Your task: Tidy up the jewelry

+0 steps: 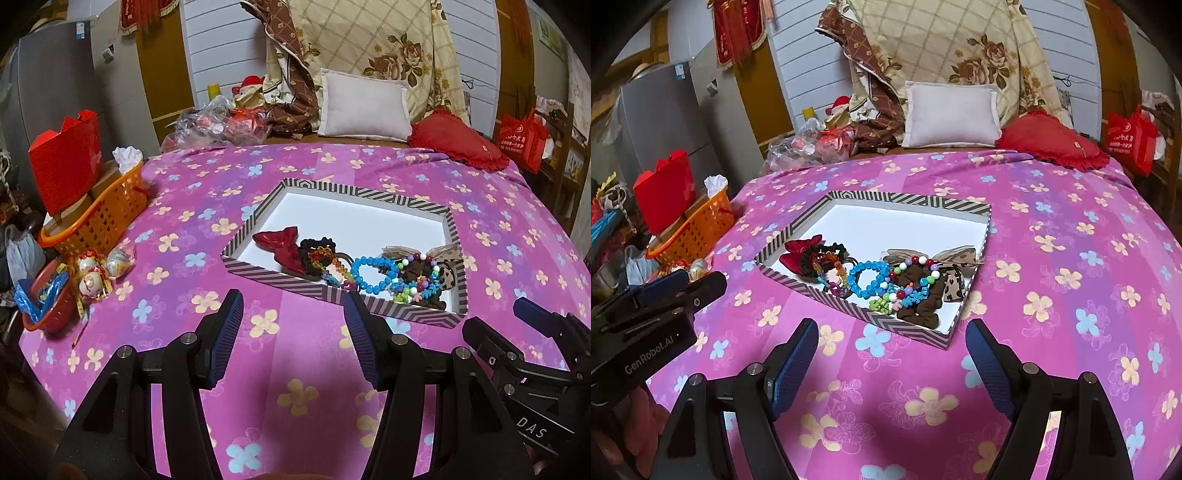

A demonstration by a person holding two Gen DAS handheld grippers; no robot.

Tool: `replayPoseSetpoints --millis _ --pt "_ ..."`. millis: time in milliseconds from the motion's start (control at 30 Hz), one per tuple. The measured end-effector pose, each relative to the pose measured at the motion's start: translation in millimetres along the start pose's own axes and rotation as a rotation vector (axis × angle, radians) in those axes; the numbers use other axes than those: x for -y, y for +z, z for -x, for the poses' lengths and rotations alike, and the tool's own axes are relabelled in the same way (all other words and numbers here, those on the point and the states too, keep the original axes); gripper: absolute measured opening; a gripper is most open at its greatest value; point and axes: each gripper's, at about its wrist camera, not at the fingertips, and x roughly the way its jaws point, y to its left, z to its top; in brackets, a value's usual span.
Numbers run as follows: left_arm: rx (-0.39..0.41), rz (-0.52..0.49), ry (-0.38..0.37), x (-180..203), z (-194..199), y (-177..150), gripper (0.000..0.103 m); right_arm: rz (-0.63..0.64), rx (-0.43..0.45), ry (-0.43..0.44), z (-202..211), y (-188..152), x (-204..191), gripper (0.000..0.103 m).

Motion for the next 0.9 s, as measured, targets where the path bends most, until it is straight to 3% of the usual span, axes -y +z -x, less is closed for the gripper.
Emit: replayPoseSetpoints --millis 900 --pt "-0.019 -0.009 -0.009 3 -7 -2 0.056 -0.005 -0.023 0.004 -11 1 3 0.08"
